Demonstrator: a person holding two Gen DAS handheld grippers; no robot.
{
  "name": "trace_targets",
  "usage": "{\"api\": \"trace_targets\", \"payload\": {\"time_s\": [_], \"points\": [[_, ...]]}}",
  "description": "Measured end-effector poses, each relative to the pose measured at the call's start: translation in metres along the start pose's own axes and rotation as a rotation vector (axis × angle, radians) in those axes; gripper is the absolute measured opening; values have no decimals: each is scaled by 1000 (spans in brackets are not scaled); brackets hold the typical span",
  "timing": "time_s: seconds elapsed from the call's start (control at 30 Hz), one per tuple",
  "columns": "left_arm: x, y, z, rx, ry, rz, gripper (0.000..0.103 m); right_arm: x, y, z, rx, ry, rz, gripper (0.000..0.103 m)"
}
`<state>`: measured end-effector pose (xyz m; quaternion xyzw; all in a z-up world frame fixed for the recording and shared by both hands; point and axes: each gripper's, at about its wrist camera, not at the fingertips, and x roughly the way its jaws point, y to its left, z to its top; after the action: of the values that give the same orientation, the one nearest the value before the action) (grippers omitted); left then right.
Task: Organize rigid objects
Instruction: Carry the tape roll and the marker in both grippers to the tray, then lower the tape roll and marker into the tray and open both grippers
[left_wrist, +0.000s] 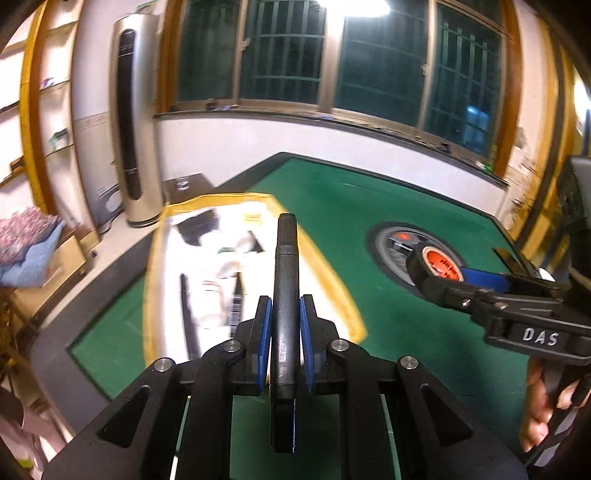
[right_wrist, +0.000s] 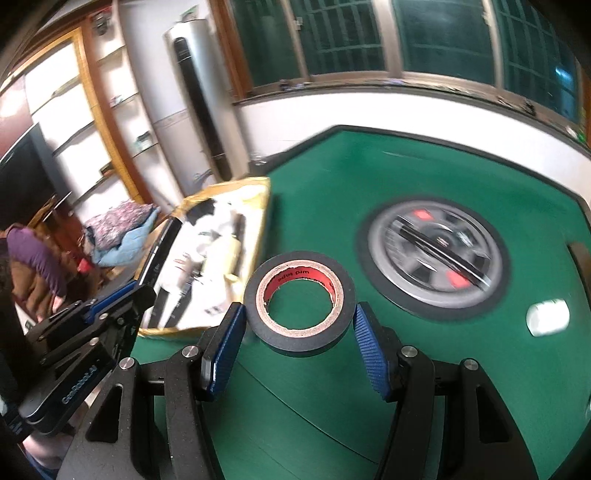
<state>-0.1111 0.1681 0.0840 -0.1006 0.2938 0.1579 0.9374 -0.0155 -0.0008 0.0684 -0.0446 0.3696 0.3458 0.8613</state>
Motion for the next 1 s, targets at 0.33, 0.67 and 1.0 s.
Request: {"api": "trace_targets", "payload": {"time_s": [0.33, 0.67, 1.0], "points": [[39, 52, 21, -32, 70, 55, 13, 61, 58, 38, -79, 60, 61, 55], [90, 83, 34, -81, 178, 76, 13, 120, 82, 65, -102, 129, 36, 55], [115, 92, 36, -128, 238, 73, 13, 159, 77, 74, -72, 193, 25, 55]]}}
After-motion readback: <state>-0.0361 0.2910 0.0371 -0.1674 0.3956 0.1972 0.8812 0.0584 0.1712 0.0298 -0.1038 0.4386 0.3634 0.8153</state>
